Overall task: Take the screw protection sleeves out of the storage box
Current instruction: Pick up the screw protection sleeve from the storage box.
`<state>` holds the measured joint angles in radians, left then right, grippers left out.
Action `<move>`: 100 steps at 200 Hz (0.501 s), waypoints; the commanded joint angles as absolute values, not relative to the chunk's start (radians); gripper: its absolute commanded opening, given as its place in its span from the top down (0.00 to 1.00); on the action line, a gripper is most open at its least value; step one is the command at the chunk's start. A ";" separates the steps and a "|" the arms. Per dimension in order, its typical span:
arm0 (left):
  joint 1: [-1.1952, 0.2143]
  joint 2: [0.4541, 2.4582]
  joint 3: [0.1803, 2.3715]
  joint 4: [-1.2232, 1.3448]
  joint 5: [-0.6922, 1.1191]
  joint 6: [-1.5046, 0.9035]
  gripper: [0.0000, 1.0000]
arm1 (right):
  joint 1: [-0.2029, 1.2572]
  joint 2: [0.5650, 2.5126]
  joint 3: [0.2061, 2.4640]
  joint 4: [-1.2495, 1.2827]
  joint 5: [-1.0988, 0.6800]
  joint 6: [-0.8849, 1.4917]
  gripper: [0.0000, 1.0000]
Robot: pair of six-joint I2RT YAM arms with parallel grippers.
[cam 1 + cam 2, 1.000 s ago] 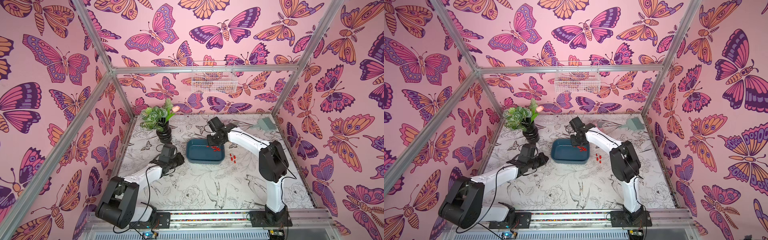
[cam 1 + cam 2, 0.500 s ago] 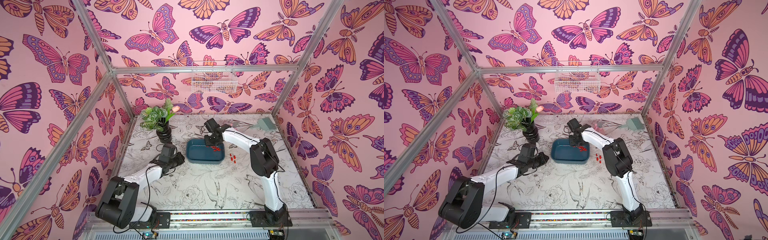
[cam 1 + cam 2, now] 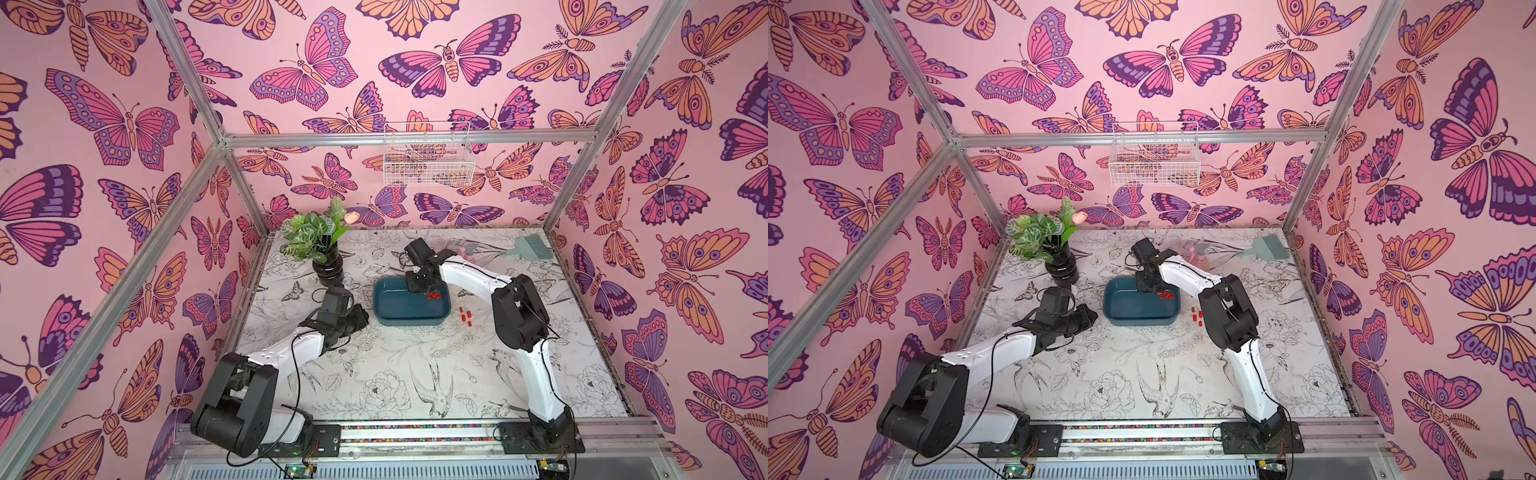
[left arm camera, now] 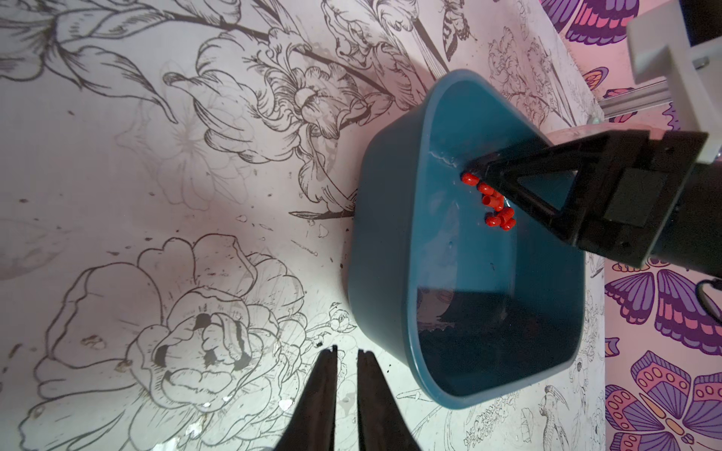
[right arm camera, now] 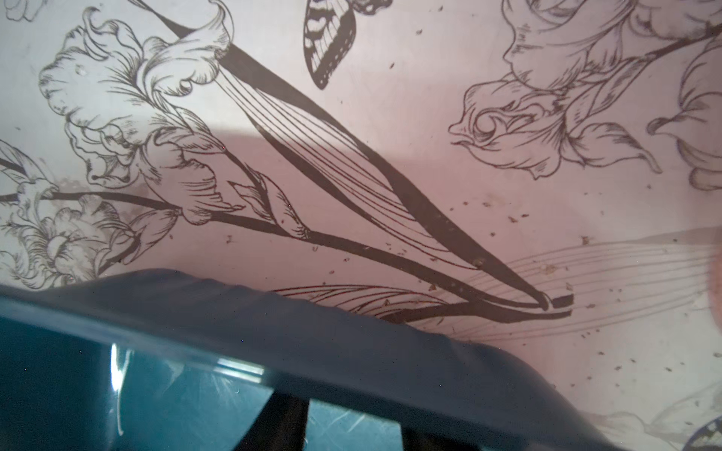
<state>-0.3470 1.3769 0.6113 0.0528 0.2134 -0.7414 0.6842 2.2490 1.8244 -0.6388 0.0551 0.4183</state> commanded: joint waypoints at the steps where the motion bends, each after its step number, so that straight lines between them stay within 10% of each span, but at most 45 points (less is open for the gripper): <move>1: -0.342 1.385 0.617 0.060 0.219 -0.733 0.83 | 0.704 2.258 1.814 -0.600 0.103 0.430 0.59; 100: -0.341 1.389 0.618 0.063 0.222 -0.732 0.84 | 0.719 2.255 1.767 -0.510 0.156 0.463 0.62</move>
<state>-0.3470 1.3769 0.6113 0.0532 0.2138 -0.7414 0.7116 2.2486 1.7607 -0.5243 0.1303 0.4473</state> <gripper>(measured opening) 0.166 0.385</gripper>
